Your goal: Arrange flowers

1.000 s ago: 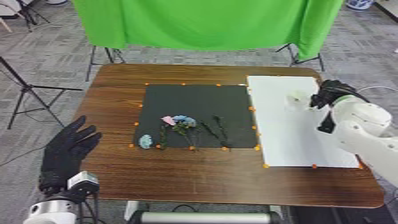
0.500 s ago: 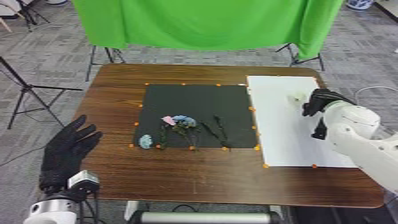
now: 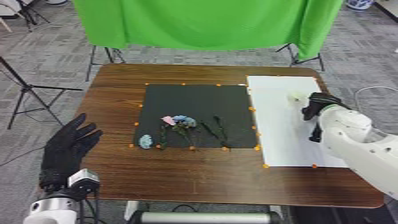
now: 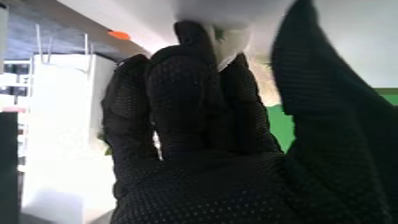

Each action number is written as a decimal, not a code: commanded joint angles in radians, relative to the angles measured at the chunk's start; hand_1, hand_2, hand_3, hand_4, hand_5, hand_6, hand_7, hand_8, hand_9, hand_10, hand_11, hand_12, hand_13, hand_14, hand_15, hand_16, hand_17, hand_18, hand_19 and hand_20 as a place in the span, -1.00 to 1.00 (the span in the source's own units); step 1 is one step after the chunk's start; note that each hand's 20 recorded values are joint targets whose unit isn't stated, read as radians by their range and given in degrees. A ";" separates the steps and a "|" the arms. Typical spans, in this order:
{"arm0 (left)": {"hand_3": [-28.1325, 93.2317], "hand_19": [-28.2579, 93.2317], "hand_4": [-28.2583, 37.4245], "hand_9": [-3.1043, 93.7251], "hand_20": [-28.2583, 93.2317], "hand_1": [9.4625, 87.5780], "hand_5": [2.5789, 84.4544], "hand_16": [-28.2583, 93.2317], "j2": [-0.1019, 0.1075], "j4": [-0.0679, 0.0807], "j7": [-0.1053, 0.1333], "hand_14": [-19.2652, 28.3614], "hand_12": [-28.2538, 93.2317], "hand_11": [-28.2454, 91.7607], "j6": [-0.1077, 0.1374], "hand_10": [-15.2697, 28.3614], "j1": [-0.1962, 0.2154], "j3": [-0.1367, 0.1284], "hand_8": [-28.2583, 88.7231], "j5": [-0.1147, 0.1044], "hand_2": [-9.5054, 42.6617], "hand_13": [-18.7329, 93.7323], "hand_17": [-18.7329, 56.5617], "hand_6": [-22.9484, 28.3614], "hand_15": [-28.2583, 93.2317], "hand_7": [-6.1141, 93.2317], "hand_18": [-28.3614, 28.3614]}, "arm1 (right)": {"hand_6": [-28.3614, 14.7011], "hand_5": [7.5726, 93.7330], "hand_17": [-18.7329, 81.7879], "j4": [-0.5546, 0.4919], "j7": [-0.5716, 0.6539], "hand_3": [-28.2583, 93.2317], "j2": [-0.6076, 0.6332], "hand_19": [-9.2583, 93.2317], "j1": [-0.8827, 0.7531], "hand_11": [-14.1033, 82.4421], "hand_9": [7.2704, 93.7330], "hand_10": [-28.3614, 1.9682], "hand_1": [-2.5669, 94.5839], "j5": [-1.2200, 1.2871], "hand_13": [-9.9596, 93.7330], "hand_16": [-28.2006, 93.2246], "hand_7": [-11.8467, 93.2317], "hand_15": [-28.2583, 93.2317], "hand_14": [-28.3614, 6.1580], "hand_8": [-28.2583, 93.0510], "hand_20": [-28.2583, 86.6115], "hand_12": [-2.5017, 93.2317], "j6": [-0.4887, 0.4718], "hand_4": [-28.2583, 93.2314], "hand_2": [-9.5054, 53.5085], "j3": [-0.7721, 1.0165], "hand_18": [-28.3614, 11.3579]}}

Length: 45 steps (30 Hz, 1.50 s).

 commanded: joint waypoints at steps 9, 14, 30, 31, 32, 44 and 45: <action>0.83 0.46 -0.83 -0.18 -0.21 -0.64 -0.11 -0.69 -0.004 0.001 0.010 0.91 -0.36 -0.01 -0.002 0.59 0.014 0.005 -0.71 -0.003 -0.45 -0.18 -0.69 0.28 0.37 -0.52 0.87 | 0.38 0.57 0.09 0.005 0.030 0.80 0.047 1.00 0.104 -0.24 0.87 0.42 0.13 -0.118 0.71 -0.32 -0.07 0.78 0.43 -0.65 -0.03 -0.29 0.292 -1.00 -0.96 -0.210 -0.61; 0.83 0.46 -0.83 -0.18 -0.21 -0.64 -0.11 -0.69 -0.005 -0.002 0.006 0.91 -0.36 -0.01 0.000 0.59 0.019 0.000 -0.71 -0.004 -0.45 -0.18 -0.69 0.28 0.37 -0.52 0.87 | 0.37 0.60 0.10 -0.052 0.003 0.81 0.029 1.00 0.151 -0.23 0.88 0.40 0.14 -0.164 0.72 -0.32 -0.10 0.77 0.44 -0.62 -0.02 -0.29 0.348 -1.00 -0.97 -0.217 -0.63; 0.82 0.46 -0.83 -0.18 -0.21 -0.64 -0.12 -0.69 -0.003 -0.005 0.008 0.91 -0.36 -0.01 0.007 0.60 0.025 -0.004 -0.71 -0.006 -0.44 -0.18 -0.68 0.28 0.37 -0.53 0.87 | 0.36 0.63 0.09 -0.149 -0.257 0.83 -0.265 1.00 0.167 -0.23 0.89 0.39 0.13 -0.273 0.72 -0.30 -0.14 0.76 0.43 -0.59 -0.01 -0.29 0.307 -1.00 -0.99 -0.252 -0.62; 0.82 0.46 -0.83 -0.18 -0.21 -0.64 -0.11 -0.69 -0.003 -0.007 0.007 0.91 -0.36 -0.01 0.005 0.60 0.029 -0.006 -0.71 -0.005 -0.44 -0.18 -0.68 0.28 0.37 -0.53 0.87 | 0.36 0.63 0.09 -0.138 -0.262 0.83 -0.290 1.00 0.166 -0.23 0.89 0.39 0.13 -0.274 0.72 -0.30 -0.14 0.76 0.43 -0.59 -0.01 -0.29 0.307 -1.00 -0.99 -0.263 -0.62; 0.82 0.46 -0.83 -0.18 -0.21 -0.64 -0.12 -0.69 0.001 -0.005 0.008 0.91 -0.36 -0.01 0.007 0.60 0.023 -0.005 -0.71 -0.005 -0.44 -0.18 -0.68 0.28 0.37 -0.53 0.87 | 0.36 0.63 0.09 -0.126 -0.265 0.83 -0.314 1.00 0.166 -0.23 0.89 0.40 0.13 -0.275 0.72 -0.30 -0.14 0.76 0.44 -0.59 -0.01 -0.29 0.306 -1.00 -0.99 -0.275 -0.62; 0.83 0.46 -0.83 -0.18 -0.21 -0.64 -0.11 -0.69 0.000 0.004 0.003 0.91 -0.36 -0.01 -0.006 0.59 0.008 -0.008 -0.71 -0.003 -0.45 -0.18 -0.69 0.28 0.37 -0.53 0.87 | 0.36 0.62 0.08 -0.039 -0.201 0.83 -0.413 1.00 0.191 -0.22 0.89 0.39 0.13 -0.294 0.71 -0.30 -0.13 0.76 0.41 -0.60 -0.01 -0.28 0.307 -1.00 -0.99 -0.399 -0.61; 0.83 0.46 -0.83 -0.18 -0.21 -0.64 -0.11 -0.69 -0.002 0.004 0.001 0.91 -0.36 -0.01 -0.007 0.60 0.010 -0.013 -0.71 0.000 -0.45 -0.18 -0.69 0.28 0.37 -0.53 0.87 | 0.36 0.62 0.08 -0.038 -0.201 0.83 -0.418 1.00 0.186 -0.22 0.89 0.39 0.13 -0.295 0.71 -0.30 -0.13 0.76 0.41 -0.60 -0.02 -0.28 0.302 -1.00 -0.99 -0.391 -0.61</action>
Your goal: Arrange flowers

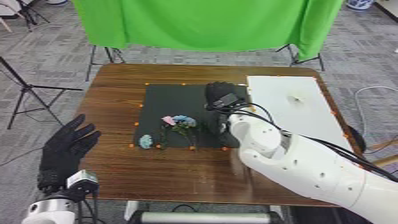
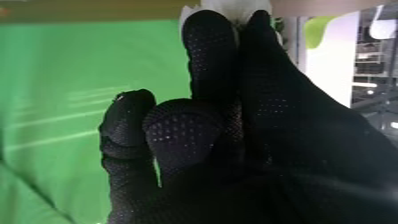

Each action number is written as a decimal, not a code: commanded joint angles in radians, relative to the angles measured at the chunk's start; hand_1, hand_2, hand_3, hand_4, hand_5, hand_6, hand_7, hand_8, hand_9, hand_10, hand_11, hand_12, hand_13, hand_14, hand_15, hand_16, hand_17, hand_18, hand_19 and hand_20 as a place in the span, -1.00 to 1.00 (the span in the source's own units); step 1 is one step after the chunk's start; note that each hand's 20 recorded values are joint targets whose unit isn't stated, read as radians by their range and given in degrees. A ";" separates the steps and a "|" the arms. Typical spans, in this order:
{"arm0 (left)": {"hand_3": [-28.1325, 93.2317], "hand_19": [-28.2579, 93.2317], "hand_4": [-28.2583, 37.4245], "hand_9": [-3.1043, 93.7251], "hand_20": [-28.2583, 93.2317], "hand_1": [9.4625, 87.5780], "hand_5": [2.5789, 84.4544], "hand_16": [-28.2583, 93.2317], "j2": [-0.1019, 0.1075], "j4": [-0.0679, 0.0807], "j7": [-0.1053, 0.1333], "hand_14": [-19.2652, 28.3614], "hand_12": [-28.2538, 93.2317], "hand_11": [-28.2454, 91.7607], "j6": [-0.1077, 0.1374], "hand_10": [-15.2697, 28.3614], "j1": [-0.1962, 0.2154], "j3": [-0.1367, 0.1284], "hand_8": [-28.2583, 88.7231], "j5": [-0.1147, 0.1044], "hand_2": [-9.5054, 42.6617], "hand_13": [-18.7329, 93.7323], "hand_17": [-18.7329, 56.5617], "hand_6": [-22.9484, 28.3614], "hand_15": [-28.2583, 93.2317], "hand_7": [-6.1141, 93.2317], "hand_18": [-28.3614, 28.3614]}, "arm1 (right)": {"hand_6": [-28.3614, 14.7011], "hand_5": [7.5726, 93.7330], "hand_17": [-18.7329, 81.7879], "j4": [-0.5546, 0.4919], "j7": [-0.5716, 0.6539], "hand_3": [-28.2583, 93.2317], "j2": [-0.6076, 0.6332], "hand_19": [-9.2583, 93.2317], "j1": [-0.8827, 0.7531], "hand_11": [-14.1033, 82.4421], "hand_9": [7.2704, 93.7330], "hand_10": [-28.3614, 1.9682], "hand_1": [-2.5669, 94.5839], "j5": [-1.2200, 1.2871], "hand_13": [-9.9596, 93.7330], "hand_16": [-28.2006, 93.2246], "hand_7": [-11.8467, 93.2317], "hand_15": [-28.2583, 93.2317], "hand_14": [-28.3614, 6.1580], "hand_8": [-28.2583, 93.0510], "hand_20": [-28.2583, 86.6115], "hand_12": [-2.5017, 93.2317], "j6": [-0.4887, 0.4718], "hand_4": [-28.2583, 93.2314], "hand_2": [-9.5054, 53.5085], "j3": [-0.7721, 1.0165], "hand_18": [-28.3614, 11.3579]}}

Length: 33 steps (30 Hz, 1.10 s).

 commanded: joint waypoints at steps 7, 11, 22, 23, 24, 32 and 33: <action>0.83 0.46 -0.84 -0.18 -0.21 -0.64 -0.11 -0.69 0.000 0.006 -0.010 0.91 -0.36 -0.01 -0.014 0.60 -0.005 -0.007 -0.71 0.003 -0.45 -0.18 -0.68 0.28 0.37 -0.53 0.87 | 0.35 0.61 0.07 0.016 0.061 0.83 -0.020 1.00 -0.004 -0.23 0.88 0.39 0.13 -0.029 0.69 -0.30 -0.13 0.76 0.40 -0.60 -0.02 -0.28 -0.030 -1.00 -0.99 -0.033 -0.61; 0.83 0.46 -0.84 -0.18 -0.21 -0.64 -0.11 -0.69 0.000 0.007 -0.014 0.91 -0.36 -0.01 -0.014 0.59 -0.004 -0.008 -0.71 0.003 -0.45 -0.18 -0.68 0.28 0.37 -0.53 0.87 | 0.35 0.59 0.06 0.015 0.080 0.84 -0.011 1.00 -0.015 -0.24 0.86 0.39 0.12 -0.015 0.69 -0.30 -0.12 0.75 0.40 -0.61 -0.03 -0.27 -0.044 -1.00 -0.98 -0.025 -0.61; 0.82 0.46 -0.83 -0.18 -0.21 -0.64 -0.11 -0.69 -0.010 0.007 -0.045 0.91 -0.36 -0.01 -0.026 0.60 -0.010 -0.017 -0.70 0.016 -0.44 -0.18 -0.68 0.29 0.37 -0.53 0.87 | 0.29 0.46 0.01 -0.024 0.020 0.88 -0.015 1.00 -0.142 -0.30 0.75 0.32 0.01 0.038 0.62 -0.31 -0.13 0.77 0.36 -0.64 -0.04 -0.24 -0.161 -1.00 -1.00 0.125 -0.61; 0.82 0.46 -0.83 -0.18 -0.21 -0.64 -0.11 -0.69 -0.011 0.007 -0.051 0.91 -0.36 -0.01 -0.029 0.60 -0.011 -0.017 -0.70 0.018 -0.44 -0.18 -0.68 0.29 0.37 -0.53 0.87 | 0.28 0.44 0.00 -0.032 0.020 0.88 -0.017 1.00 -0.154 -0.28 0.72 0.30 0.00 0.041 0.61 -0.31 -0.13 0.78 0.35 -0.65 -0.04 -0.25 -0.186 -1.00 -1.00 0.140 -0.61; 0.82 0.46 -0.83 -0.18 -0.21 -0.64 -0.11 -0.69 -0.013 0.007 -0.054 0.91 -0.36 -0.01 -0.031 0.60 -0.013 -0.017 -0.70 0.020 -0.44 -0.18 -0.68 0.28 0.37 -0.53 0.87 | 0.27 0.42 0.00 -0.038 0.014 0.89 -0.026 1.00 -0.173 -0.26 0.69 0.29 -0.02 0.038 0.60 -0.32 -0.13 0.78 0.34 -0.65 -0.04 -0.26 -0.217 -1.00 -1.00 0.168 -0.61; 0.82 0.46 -0.84 -0.18 -0.21 -0.65 -0.11 -0.69 -0.017 0.005 -0.064 0.91 -0.36 -0.01 -0.035 0.60 -0.009 -0.020 -0.70 0.026 -0.43 -0.18 -0.69 0.29 0.37 -0.53 0.87 | 0.24 0.27 -0.08 -0.071 -0.004 0.97 -0.046 0.99 -0.243 0.07 0.37 0.08 -0.18 0.030 0.50 -0.35 -0.24 0.83 0.25 -0.81 -0.04 -0.53 -0.318 -1.00 -1.00 0.261 -0.62; 0.82 0.46 -0.84 -0.18 -0.21 -0.65 -0.11 -0.69 -0.018 0.004 -0.064 0.91 -0.36 -0.01 -0.033 0.60 -0.007 -0.019 -0.70 0.025 -0.43 -0.18 -0.69 0.29 0.37 -0.53 0.87 | 0.23 0.26 -0.08 -0.074 -0.006 0.98 -0.042 0.99 -0.242 0.09 0.35 0.05 -0.19 0.030 0.49 -0.36 -0.24 0.83 0.25 -0.81 -0.04 -0.55 -0.315 -1.00 -1.00 0.260 -0.63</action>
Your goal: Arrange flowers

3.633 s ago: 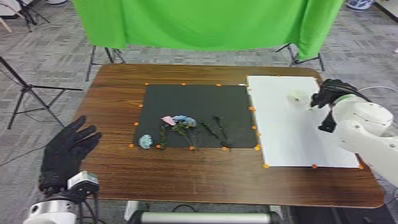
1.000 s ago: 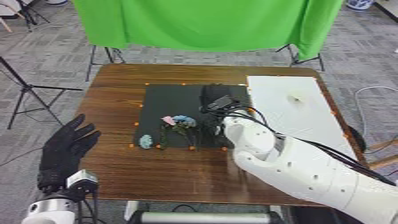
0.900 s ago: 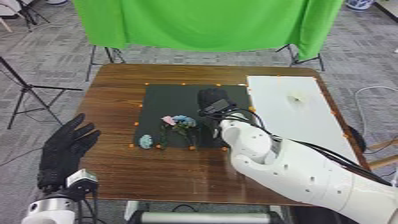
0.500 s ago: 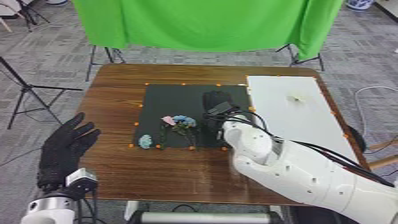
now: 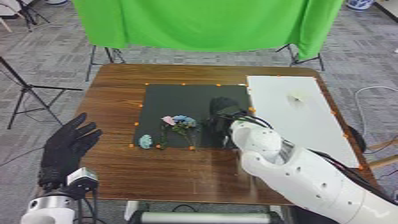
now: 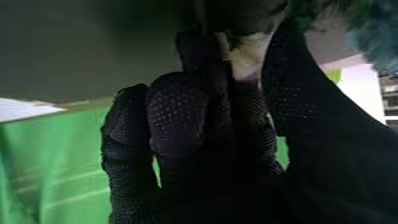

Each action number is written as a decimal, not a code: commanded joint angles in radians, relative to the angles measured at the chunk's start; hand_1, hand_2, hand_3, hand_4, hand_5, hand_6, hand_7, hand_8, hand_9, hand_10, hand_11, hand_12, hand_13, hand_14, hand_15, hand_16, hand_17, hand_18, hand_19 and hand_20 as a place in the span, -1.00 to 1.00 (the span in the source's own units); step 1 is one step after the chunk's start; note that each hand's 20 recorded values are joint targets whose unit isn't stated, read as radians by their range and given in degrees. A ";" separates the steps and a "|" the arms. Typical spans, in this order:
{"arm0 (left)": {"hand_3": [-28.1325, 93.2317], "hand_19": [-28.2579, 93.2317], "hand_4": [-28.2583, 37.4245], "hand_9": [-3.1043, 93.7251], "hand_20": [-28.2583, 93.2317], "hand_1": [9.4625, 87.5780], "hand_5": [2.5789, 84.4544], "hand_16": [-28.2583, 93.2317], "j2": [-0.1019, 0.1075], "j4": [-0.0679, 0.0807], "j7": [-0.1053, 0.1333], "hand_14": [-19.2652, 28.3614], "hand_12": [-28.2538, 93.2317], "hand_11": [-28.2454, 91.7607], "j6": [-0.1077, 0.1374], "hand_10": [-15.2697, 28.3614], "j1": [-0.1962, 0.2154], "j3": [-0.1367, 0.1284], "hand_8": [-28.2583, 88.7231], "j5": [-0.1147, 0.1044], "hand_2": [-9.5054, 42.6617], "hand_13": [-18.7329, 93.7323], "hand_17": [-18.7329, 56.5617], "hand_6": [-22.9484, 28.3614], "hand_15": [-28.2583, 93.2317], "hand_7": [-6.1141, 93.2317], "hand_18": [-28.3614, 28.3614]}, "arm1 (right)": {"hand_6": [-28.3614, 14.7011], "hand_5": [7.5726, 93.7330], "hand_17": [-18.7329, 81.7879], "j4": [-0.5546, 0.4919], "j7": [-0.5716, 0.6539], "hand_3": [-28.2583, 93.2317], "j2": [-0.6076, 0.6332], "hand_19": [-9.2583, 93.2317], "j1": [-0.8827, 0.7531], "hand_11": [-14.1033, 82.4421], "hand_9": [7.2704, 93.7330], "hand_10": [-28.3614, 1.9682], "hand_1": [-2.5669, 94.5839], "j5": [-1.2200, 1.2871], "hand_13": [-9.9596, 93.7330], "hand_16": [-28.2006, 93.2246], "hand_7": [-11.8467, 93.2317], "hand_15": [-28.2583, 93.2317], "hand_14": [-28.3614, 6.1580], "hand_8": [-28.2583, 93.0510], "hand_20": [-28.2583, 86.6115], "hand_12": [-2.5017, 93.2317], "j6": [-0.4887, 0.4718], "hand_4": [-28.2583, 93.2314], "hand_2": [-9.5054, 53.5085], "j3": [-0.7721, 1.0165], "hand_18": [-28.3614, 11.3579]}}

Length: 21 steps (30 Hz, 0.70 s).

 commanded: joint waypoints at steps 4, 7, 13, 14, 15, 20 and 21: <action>0.82 0.46 -0.84 -0.18 -0.21 -0.65 -0.11 -0.69 -0.013 -0.003 -0.011 0.92 -0.36 -0.01 -0.008 0.60 0.022 -0.004 -0.70 0.006 -0.43 -0.17 -0.69 0.29 0.37 -0.53 0.87 | 0.18 0.19 -0.10 -0.048 -0.005 1.00 -0.002 0.99 -0.040 0.16 0.26 -0.08 -0.24 -0.016 0.46 -0.37 -0.25 0.85 0.22 -0.83 -0.03 -0.61 -0.075 -0.98 -1.00 0.048 -0.63; 0.82 0.46 -0.84 -0.18 -0.21 -0.65 -0.11 -0.69 -0.013 -0.006 0.005 0.92 -0.36 -0.01 0.002 0.60 0.033 -0.003 -0.70 0.001 -0.43 -0.18 -0.68 0.28 0.37 -0.53 0.87 | 0.16 0.16 -0.12 -0.059 0.009 1.00 0.002 0.98 -0.029 0.16 0.22 -0.13 -0.27 -0.010 0.44 -0.37 -0.27 0.85 0.17 -0.83 -0.03 -0.62 -0.071 -0.99 -1.00 0.061 -0.65; 0.82 0.46 -0.84 -0.18 -0.21 -0.65 -0.11 -0.69 -0.016 -0.009 0.011 0.92 -0.36 -0.01 0.007 0.60 0.042 -0.002 -0.70 -0.002 -0.43 -0.18 -0.68 0.29 0.37 -0.53 0.87 | 0.14 0.14 -0.14 -0.096 0.024 1.00 0.006 0.98 -0.036 0.15 0.21 -0.18 -0.31 0.016 0.43 -0.38 -0.28 0.86 0.13 -0.82 -0.02 -0.63 -0.113 -0.99 -0.97 0.139 -0.66; 0.82 0.46 -0.84 -0.18 -0.21 -0.65 -0.11 -0.69 -0.015 -0.009 0.014 0.92 -0.36 -0.01 0.009 0.60 0.044 -0.001 -0.70 -0.004 -0.43 -0.18 -0.68 0.29 0.37 -0.53 0.87 | 0.13 0.13 -0.14 -0.102 0.027 1.00 0.012 0.98 -0.030 0.15 0.20 -0.22 -0.32 0.020 0.43 -0.38 -0.29 0.87 0.12 -0.82 -0.01 -0.63 -0.112 -0.99 -0.97 0.142 -0.67; 0.82 0.46 -0.84 -0.18 -0.21 -0.65 -0.11 -0.69 -0.015 -0.010 0.018 0.92 -0.36 -0.01 0.012 0.60 0.046 0.000 -0.70 -0.005 -0.43 -0.18 -0.68 0.29 0.37 -0.53 0.87 | 0.12 0.13 -0.14 -0.105 0.027 1.00 0.017 0.99 -0.025 0.14 0.19 -0.24 -0.32 0.017 0.42 -0.38 -0.29 0.87 0.11 -0.82 0.00 -0.63 -0.108 -0.99 -0.96 0.144 -0.67; 0.82 0.46 -0.84 -0.18 -0.21 -0.65 -0.11 -0.69 -0.014 -0.013 0.028 0.91 -0.36 -0.01 0.018 0.60 0.055 0.001 -0.70 -0.010 -0.44 -0.18 -0.68 0.29 0.37 -0.53 0.87 | 0.10 0.12 -0.14 -0.116 0.031 1.00 0.031 0.99 -0.015 0.13 0.17 -0.30 -0.35 0.026 0.41 -0.38 -0.31 0.88 0.08 -0.81 0.02 -0.63 -0.107 -0.99 -0.95 0.179 -0.69; 0.82 0.46 -0.84 -0.18 -0.21 -0.65 -0.11 -0.69 -0.015 -0.013 0.028 0.91 -0.36 -0.01 0.018 0.60 0.055 0.001 -0.70 -0.010 -0.44 -0.18 -0.68 0.29 0.37 -0.53 0.87 | 0.10 0.12 -0.14 -0.113 0.031 1.00 0.033 0.99 -0.010 0.12 0.16 -0.31 -0.35 0.027 0.40 -0.39 -0.31 0.88 0.07 -0.81 0.02 -0.64 -0.105 -0.99 -0.94 0.179 -0.69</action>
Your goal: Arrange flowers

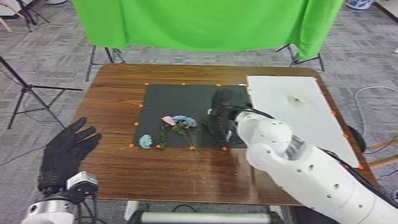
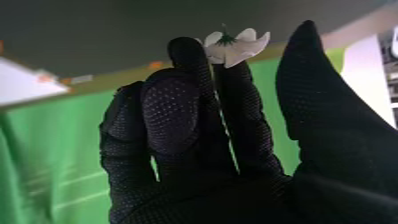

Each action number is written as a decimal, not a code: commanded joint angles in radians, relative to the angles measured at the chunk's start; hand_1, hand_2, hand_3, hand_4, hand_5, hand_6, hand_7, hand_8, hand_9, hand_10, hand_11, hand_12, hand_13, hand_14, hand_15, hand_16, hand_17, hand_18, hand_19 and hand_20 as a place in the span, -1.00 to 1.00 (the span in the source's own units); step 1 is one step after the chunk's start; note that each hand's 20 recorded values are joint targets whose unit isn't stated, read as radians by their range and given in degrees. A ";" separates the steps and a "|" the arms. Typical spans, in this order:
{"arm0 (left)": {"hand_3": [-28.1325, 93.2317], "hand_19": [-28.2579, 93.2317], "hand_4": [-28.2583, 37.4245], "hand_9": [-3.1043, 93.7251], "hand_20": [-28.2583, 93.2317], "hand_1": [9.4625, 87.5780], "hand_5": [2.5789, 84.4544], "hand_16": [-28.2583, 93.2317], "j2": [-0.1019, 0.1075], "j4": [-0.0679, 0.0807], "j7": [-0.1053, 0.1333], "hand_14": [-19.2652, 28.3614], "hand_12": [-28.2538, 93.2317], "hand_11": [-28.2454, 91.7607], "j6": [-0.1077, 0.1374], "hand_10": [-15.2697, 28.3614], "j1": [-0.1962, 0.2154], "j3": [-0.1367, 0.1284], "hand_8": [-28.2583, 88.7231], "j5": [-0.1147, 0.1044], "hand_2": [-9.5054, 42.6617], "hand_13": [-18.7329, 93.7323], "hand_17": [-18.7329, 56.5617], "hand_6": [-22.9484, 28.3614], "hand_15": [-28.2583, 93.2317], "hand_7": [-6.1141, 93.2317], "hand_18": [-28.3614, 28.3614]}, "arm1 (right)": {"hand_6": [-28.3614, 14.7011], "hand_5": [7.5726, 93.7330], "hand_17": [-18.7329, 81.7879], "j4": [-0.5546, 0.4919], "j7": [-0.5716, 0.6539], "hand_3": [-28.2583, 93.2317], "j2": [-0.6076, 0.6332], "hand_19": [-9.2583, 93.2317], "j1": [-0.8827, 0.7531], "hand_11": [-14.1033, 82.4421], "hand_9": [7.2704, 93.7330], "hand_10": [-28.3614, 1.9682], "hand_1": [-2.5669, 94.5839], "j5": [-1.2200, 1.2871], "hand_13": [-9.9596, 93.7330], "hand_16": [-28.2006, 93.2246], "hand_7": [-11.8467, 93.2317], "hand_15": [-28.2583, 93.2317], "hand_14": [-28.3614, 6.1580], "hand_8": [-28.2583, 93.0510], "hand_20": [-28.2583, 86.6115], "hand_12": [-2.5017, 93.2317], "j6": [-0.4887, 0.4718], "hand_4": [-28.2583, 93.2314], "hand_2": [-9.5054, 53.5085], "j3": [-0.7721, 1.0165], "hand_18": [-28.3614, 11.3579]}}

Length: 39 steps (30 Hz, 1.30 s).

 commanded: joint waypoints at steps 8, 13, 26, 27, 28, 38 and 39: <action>0.82 0.46 -0.84 -0.18 -0.21 -0.65 -0.10 -0.69 -0.006 -0.008 0.024 0.91 -0.36 -0.01 0.017 0.60 0.023 0.012 -0.70 -0.013 -0.44 -0.18 -0.68 0.29 0.37 -0.53 0.87 | 0.09 0.12 -0.14 -0.037 -0.011 1.00 0.001 0.99 0.000 0.10 0.16 -0.33 -0.35 0.028 0.40 -0.40 -0.32 0.88 0.05 -0.80 0.04 -0.63 -0.022 -0.99 -0.93 0.049 -0.70; 0.82 0.46 -0.84 -0.18 -0.21 -0.65 -0.10 -0.69 -0.009 -0.007 0.018 0.91 -0.36 -0.01 0.011 0.60 0.018 0.012 -0.70 -0.010 -0.44 -0.18 -0.69 0.29 0.37 -0.53 0.88 | 0.09 0.17 -0.14 -0.041 -0.043 0.99 -0.021 0.98 -0.021 0.09 0.18 -0.32 -0.35 0.017 0.41 -0.40 -0.33 0.88 0.05 -0.81 0.05 -0.64 -0.007 -1.00 -0.89 0.035 -0.70; 0.82 0.46 -0.84 -0.18 -0.21 -0.65 -0.10 -0.69 -0.009 -0.005 0.020 0.91 -0.36 -0.01 0.010 0.60 0.022 0.013 -0.70 -0.011 -0.44 -0.17 -0.68 0.30 0.37 -0.54 0.87 | 0.23 0.52 -0.05 -0.019 0.013 0.86 0.013 0.98 0.035 -0.13 0.58 0.01 -0.15 0.004 0.55 -0.35 -0.38 0.80 0.16 -0.61 0.06 -0.63 0.088 -1.00 -0.22 -0.075 -0.69; 0.82 0.46 -0.84 -0.18 -0.21 -0.65 -0.10 -0.69 -0.010 -0.004 0.018 0.91 -0.36 -0.01 0.011 0.60 0.020 0.013 -0.70 -0.011 -0.44 -0.17 -0.68 0.30 0.37 -0.54 0.87 | 0.24 0.53 -0.04 -0.018 0.019 0.86 0.014 0.99 0.036 -0.13 0.58 0.03 -0.14 0.004 0.56 -0.35 -0.38 0.80 0.16 -0.60 0.06 -0.62 0.088 -1.00 -0.24 -0.076 -0.69; 0.82 0.46 -0.84 -0.18 -0.21 -0.65 -0.10 -0.69 -0.008 -0.004 0.023 0.91 -0.36 -0.01 0.013 0.60 0.022 0.014 -0.70 -0.013 -0.44 -0.17 -0.68 0.30 0.37 -0.54 0.87 | 0.25 0.53 -0.04 -0.017 0.022 0.86 0.017 0.99 0.041 -0.12 0.59 0.04 -0.14 0.005 0.56 -0.35 -0.37 0.80 0.18 -0.60 0.06 -0.62 0.093 -1.00 -0.26 -0.081 -0.69; 0.82 0.46 -0.84 -0.18 -0.21 -0.65 -0.10 -0.69 -0.010 -0.002 0.017 0.91 -0.36 -0.01 0.010 0.60 0.011 0.019 -0.70 -0.009 -0.44 -0.17 -0.68 0.30 0.37 -0.54 0.87 | 0.18 0.32 -0.09 -0.003 0.024 0.98 0.047 0.99 0.075 -0.09 0.37 -0.22 -0.39 0.062 0.47 -0.35 -0.36 0.81 0.05 -0.78 0.03 -0.63 0.151 -1.00 -0.47 -0.080 -0.71; 0.82 0.46 -0.84 -0.18 -0.21 -0.65 -0.09 -0.69 -0.010 -0.004 0.017 0.91 -0.36 -0.01 0.013 0.60 0.015 0.016 -0.70 -0.009 -0.44 -0.17 -0.68 0.30 0.37 -0.54 0.87 | 0.15 0.27 -0.10 0.001 0.020 0.98 0.044 0.98 0.072 -0.10 0.31 -0.26 -0.42 0.069 0.44 -0.35 -0.36 0.81 0.03 -0.78 0.02 -0.63 0.151 -1.00 -0.49 -0.071 -0.71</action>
